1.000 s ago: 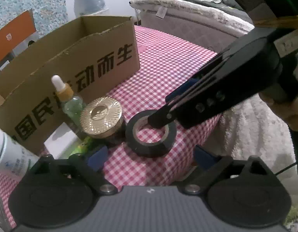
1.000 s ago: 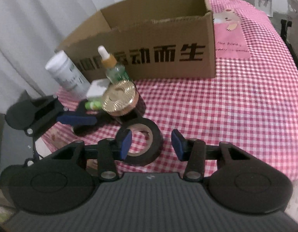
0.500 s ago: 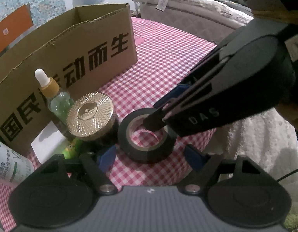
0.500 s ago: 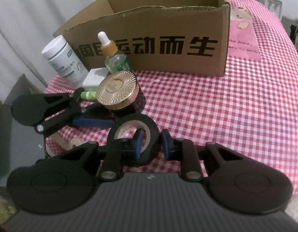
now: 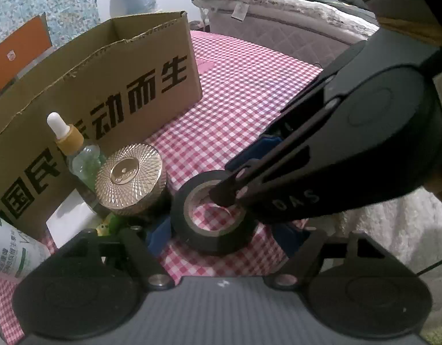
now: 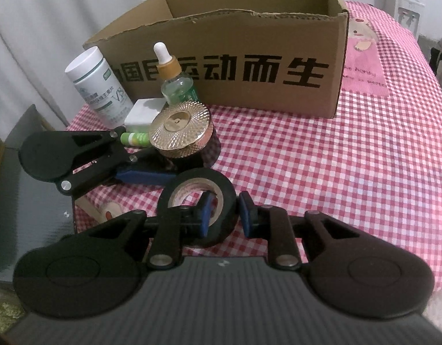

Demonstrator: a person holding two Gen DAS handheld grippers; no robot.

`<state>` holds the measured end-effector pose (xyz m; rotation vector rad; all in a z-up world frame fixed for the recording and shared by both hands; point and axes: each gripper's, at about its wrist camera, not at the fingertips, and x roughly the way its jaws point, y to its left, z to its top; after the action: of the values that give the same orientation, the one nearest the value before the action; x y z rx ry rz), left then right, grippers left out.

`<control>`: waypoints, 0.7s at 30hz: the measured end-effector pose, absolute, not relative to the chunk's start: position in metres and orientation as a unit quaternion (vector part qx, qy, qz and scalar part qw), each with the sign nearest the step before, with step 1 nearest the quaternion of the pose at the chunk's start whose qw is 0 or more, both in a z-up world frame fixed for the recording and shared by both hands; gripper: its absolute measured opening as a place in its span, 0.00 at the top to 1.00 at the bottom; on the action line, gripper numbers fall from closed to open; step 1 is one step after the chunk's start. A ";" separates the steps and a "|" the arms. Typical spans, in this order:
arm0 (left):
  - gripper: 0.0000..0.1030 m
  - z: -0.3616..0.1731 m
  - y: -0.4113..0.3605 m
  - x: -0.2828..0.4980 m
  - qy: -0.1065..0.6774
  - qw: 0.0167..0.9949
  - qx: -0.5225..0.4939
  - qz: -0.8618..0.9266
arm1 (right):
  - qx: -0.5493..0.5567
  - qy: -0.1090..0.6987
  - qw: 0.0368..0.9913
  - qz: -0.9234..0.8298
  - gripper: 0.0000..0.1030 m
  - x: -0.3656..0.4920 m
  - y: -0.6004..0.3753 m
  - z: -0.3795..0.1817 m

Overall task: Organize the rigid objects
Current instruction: 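Move the right tool to the black tape roll and grasp it, then carry the tape roll with the right tool into the box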

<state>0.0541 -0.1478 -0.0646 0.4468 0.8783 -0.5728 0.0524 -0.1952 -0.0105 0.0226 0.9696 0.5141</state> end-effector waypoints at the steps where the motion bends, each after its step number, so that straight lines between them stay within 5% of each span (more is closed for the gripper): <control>1: 0.29 -0.064 -0.148 0.054 0.416 0.842 0.210 -0.272 | 0.012 0.461 0.853 0.243 0.81 0.052 -0.196 -0.011; 21: 0.35 -0.029 -0.140 0.027 0.365 0.866 0.211 -0.268 | 0.024 0.427 0.876 0.221 0.83 0.021 -0.203 0.022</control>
<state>0.0266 -0.1401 -0.0295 0.4430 0.7650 -0.5621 0.0215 -0.2026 0.0216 0.0491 0.8909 0.4617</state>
